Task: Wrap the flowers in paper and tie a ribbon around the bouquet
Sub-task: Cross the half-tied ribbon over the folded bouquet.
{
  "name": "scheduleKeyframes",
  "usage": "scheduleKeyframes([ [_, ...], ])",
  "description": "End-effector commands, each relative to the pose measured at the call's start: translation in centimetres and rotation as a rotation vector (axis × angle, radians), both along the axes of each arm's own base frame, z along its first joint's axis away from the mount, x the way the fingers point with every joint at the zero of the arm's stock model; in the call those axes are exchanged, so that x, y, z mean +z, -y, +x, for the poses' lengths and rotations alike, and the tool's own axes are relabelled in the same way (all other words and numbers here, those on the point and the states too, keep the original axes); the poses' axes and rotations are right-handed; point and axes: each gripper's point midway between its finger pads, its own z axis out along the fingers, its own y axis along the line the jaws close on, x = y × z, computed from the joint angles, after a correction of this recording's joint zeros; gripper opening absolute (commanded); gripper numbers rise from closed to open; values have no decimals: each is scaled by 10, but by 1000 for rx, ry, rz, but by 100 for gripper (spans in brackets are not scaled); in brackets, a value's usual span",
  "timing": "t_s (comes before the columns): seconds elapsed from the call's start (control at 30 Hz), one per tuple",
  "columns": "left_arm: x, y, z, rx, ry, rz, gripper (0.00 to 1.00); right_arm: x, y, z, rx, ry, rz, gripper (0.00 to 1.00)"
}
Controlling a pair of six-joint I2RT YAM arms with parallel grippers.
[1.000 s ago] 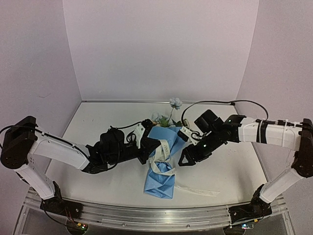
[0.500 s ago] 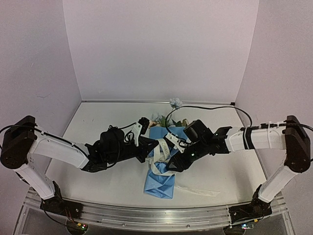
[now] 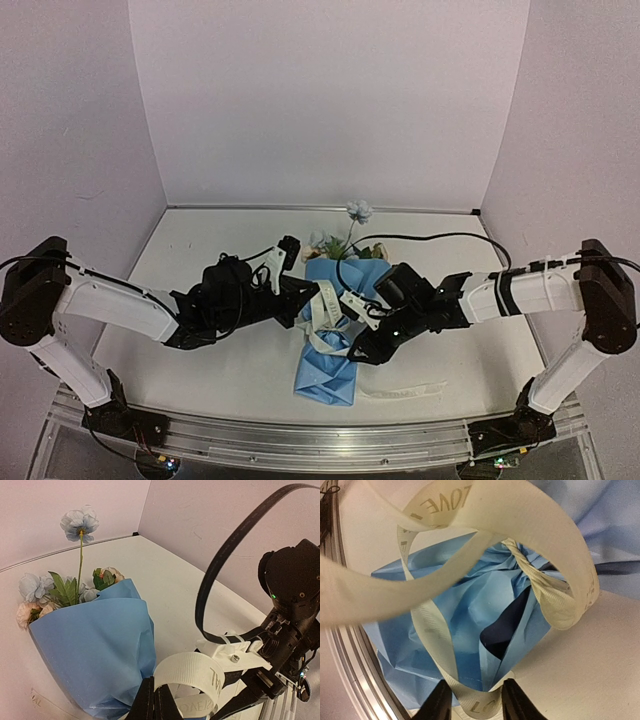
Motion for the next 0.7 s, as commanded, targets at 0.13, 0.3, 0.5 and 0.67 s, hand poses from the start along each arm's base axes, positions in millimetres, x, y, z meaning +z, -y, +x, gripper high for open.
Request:
scheduleKeyframes([
  [0.13,26,-9,7,44,17,-61,0,21,2,11,-61,53,15,21],
  [0.3,25,-14,7,54,11,-61,0,32,9,8,-83,56,22,20],
  [0.5,25,-15,3,37,9,-71,0,40,7,9,-102,36,23,6],
  [0.67,27,-12,-4,-9,16,-74,0,51,-12,18,-168,-34,60,0],
])
